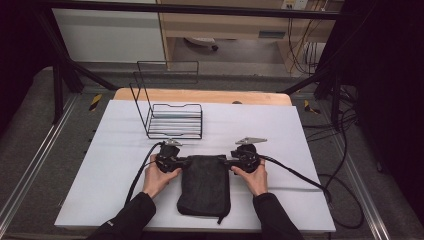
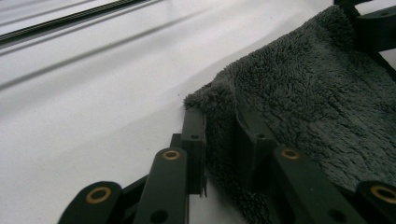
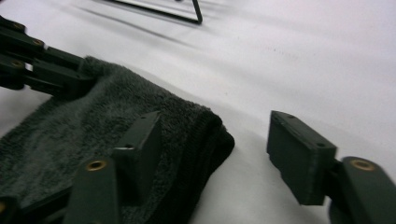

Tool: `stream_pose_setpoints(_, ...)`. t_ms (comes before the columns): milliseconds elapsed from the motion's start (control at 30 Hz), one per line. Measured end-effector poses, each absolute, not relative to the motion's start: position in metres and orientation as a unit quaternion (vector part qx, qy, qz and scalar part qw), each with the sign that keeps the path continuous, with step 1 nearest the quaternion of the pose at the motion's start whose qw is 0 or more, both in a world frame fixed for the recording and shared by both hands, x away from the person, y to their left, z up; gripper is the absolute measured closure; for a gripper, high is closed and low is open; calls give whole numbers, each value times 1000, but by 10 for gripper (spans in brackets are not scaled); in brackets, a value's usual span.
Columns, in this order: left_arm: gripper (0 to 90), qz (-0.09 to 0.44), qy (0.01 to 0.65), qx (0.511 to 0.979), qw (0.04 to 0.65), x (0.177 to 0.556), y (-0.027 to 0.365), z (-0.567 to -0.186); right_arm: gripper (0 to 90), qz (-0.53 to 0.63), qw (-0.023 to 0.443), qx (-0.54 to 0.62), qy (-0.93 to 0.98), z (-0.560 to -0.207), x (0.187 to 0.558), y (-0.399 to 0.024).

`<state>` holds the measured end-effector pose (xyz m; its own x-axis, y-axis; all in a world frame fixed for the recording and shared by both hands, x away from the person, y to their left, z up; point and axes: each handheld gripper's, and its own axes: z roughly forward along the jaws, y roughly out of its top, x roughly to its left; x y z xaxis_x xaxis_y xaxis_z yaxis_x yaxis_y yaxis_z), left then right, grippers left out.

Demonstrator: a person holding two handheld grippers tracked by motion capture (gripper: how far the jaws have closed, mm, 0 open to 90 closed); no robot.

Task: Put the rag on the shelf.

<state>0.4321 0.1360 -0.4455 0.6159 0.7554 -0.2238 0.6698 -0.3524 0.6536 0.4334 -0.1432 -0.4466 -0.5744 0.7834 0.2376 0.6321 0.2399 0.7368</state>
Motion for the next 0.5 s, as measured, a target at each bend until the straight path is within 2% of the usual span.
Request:
stream_pose_setpoints(33, 754, 59, 434, 821, 367, 432, 136, -445, 378, 419, 90, 452, 782, -447, 433, -143)
stream_pose_setpoints(200, 767, 60, 435, 821, 364, 431, 135, -445, 499, 405, 85, 446, 793, -452, 430, -141)
stream_pose_setpoints(500, 776, 61, 435, 822, 363, 431, 134, -444, 615, 408, 62, 451, 791, -454, 428, -138)
